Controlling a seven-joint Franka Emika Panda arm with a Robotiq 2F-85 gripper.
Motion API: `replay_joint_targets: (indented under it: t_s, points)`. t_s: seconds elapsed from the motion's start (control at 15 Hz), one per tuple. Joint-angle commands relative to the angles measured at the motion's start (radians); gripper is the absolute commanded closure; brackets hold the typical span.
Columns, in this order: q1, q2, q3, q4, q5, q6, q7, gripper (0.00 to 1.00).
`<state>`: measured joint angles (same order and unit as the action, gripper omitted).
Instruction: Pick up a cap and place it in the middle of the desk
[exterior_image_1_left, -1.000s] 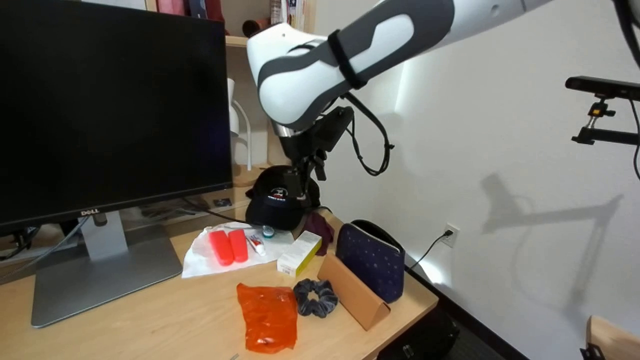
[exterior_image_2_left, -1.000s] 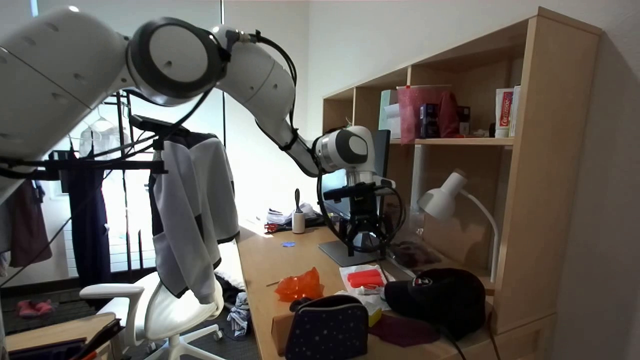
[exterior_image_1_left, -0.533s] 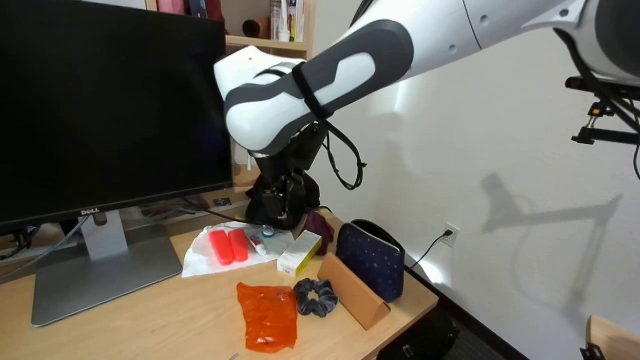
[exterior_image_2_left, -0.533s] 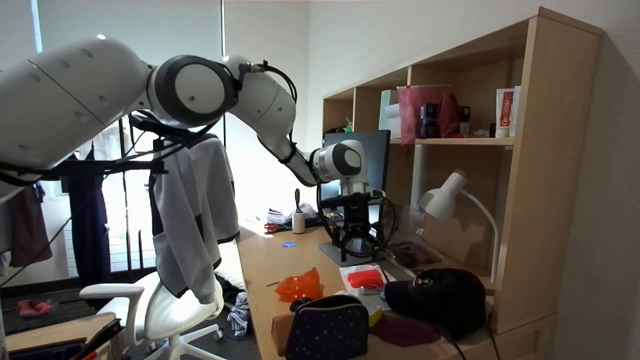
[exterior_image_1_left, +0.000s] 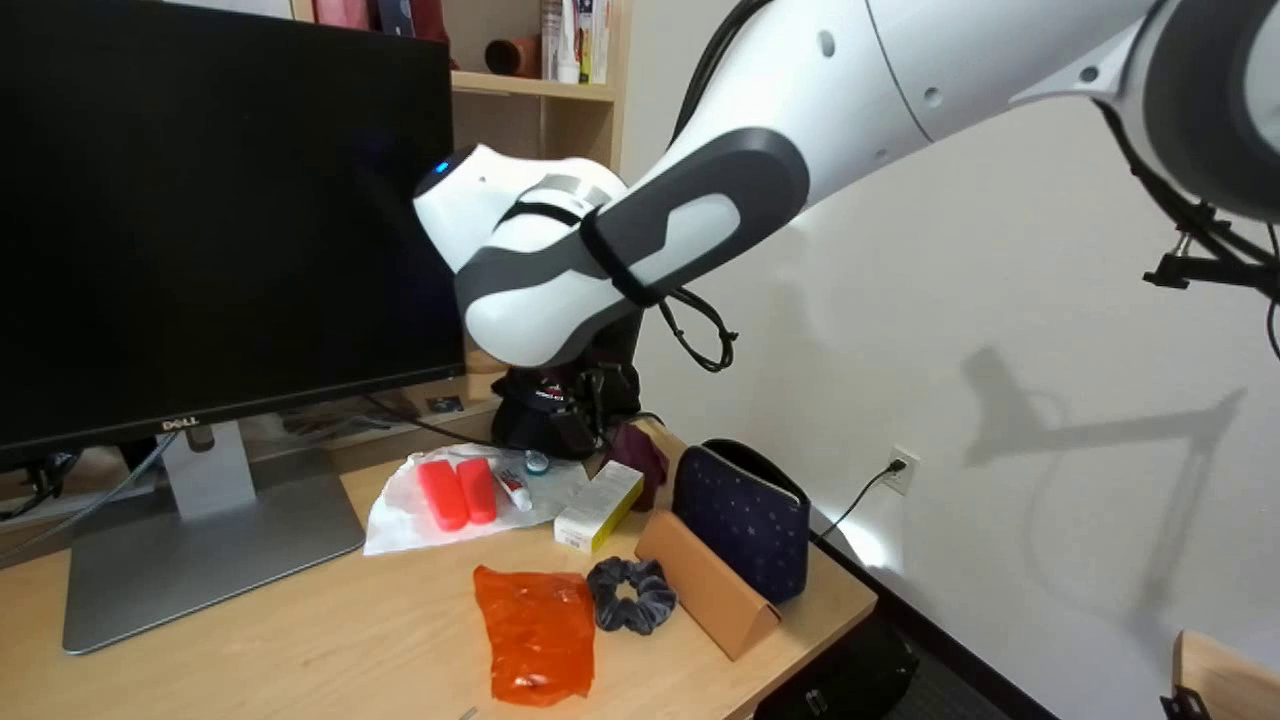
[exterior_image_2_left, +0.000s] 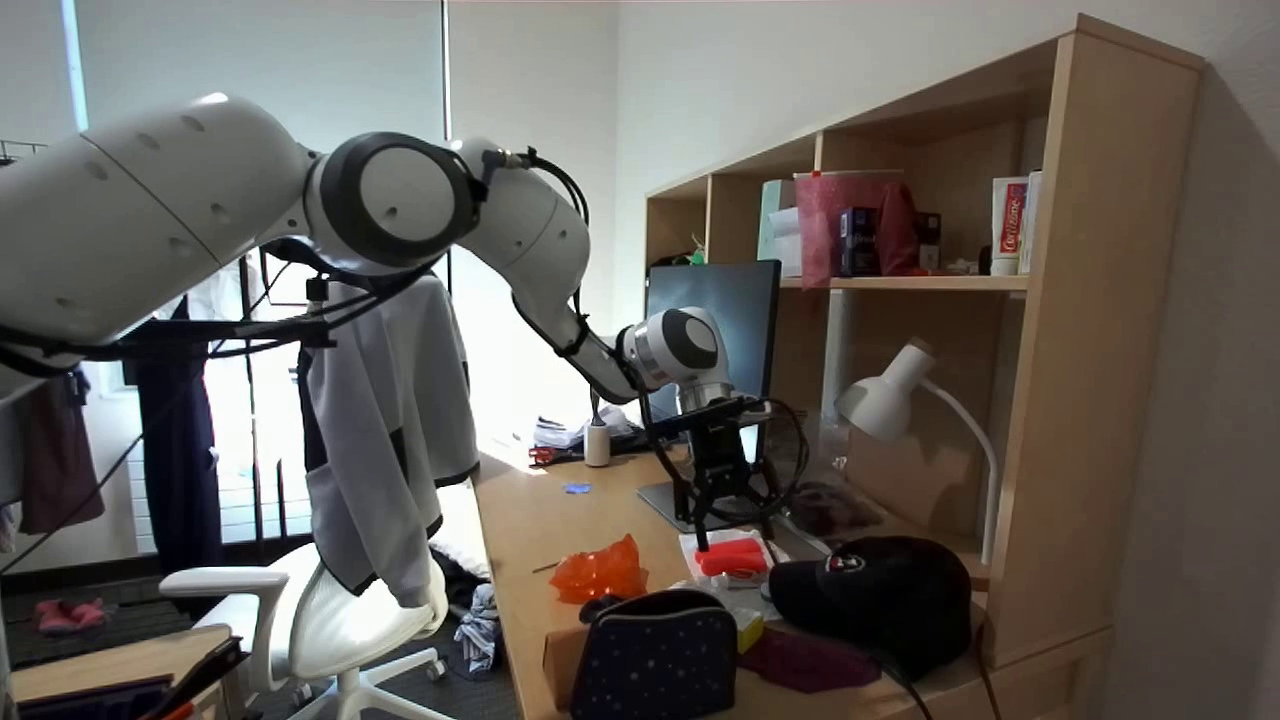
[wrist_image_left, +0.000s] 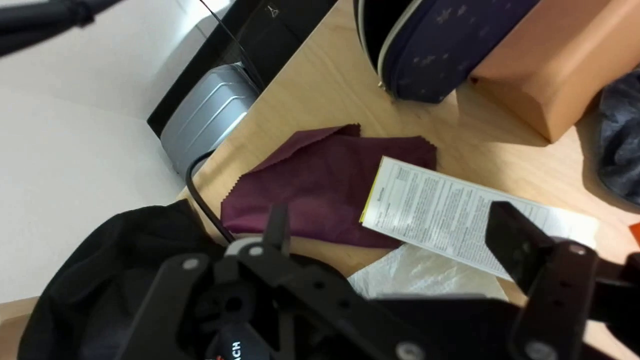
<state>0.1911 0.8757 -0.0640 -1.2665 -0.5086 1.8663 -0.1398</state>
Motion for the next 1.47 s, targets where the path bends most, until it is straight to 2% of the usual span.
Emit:
replay_joint_targets:
  t_s: [0.0, 0.33, 0.67, 1.07, 1.13, 1.4]
  points:
    - [0.010, 0.059, 0.005, 0.035, -0.032, 0.061, -0.030, 0.00]
    - [0.027, 0.094, -0.033, 0.034, -0.049, 0.168, 0.034, 0.00]
    - [0.036, 0.127, -0.059, 0.050, -0.052, 0.226, 0.052, 0.00]
    - [0.026, 0.120, -0.045, 0.035, -0.021, 0.222, 0.037, 0.00]
    - [0.038, 0.124, -0.064, 0.039, -0.042, 0.230, 0.062, 0.00]
    - [0.035, 0.148, -0.067, 0.060, -0.053, 0.255, 0.039, 0.00]
